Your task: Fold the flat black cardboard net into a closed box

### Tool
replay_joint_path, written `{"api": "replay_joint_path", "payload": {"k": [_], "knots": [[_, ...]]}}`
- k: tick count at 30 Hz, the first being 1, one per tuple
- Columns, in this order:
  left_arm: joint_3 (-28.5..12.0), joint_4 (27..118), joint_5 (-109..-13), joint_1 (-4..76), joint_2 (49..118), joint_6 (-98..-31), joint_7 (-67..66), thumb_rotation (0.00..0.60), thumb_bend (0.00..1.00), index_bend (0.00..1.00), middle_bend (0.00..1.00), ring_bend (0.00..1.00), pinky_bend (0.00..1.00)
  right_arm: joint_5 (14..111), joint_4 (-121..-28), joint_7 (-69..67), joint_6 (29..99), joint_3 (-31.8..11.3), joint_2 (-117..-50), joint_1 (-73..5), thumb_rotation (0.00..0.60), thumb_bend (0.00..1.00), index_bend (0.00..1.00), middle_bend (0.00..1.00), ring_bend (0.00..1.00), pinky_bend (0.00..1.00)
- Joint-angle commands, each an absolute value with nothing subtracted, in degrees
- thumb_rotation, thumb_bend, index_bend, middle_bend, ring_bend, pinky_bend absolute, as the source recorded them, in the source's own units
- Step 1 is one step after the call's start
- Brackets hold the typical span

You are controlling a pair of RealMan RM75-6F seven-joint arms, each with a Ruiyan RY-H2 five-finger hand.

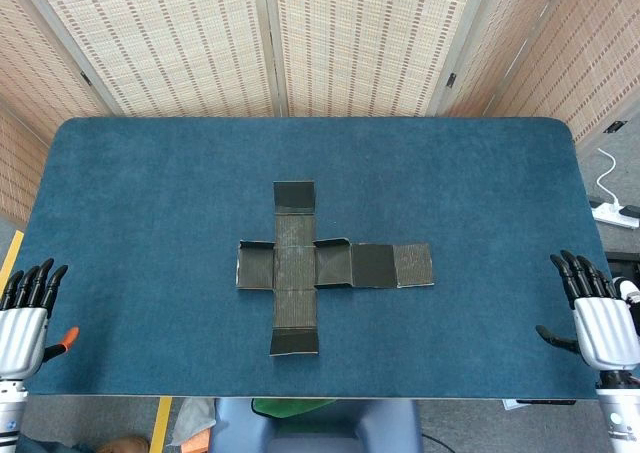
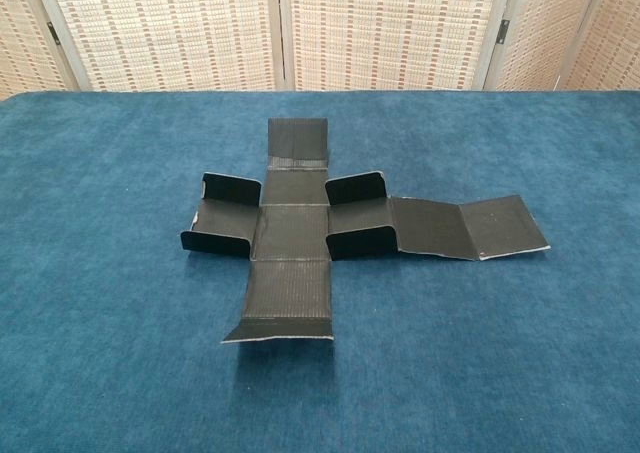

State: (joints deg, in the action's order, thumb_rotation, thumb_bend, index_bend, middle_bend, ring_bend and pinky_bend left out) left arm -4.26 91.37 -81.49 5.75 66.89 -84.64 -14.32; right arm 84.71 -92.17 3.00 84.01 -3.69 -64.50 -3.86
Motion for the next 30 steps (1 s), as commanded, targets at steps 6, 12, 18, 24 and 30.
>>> {"api": "replay_joint_path", "payload": {"k": [6,12,18,24,30], "knots": [[-4.8,90.4,-81.6,6.1,67.9,-85.4,-14.1,0.600,0.24,0.00,0.00,0.00,0.02,85.2,-92.7,2.5,84.2,-3.8,-64.7,-4.1,0.600,0.00,0.00,0.01,0.00,0.14],[-4.3,90.2,-82.4,5.7,67.8,-86.0,-13.3,0.600,0.24,0.00,0.00,0.00,0.02,85.4,-93.6,2.4,84.7,-3.4,-64.3,-3.6,0.600,0.00,0.00,0.01,0.02,0.17],[-4.0,89.4,-82.7,5.6,68.0,-86.1,-12.6,0.600,0.24,0.00,0.00,0.00,0.02,84.5,-96.2,4.1,85.2,-4.3,-64.2,-3.7,0.600,0.00,0.00,0.04,0.19,0.39],[-4.1,88.5,-83.4,5.8,68.2,-86.2,-11.6,0.600,0.24,0.00,0.00,0.00,0.02,82.1,-102.3,7.9,79.7,-5.9,-63.3,-7.4,0.600,0.00,0.00,0.07,0.54,0.76],[-3.8,87.6,-84.2,6.0,68.3,-86.2,-10.6,0.600,0.24,0.00,0.00,0.00,0.02,74.5,-108.1,11.1,68.3,-9.6,-64.6,-15.2,0.600,0.00,0.00,0.07,0.67,0.97]]}}
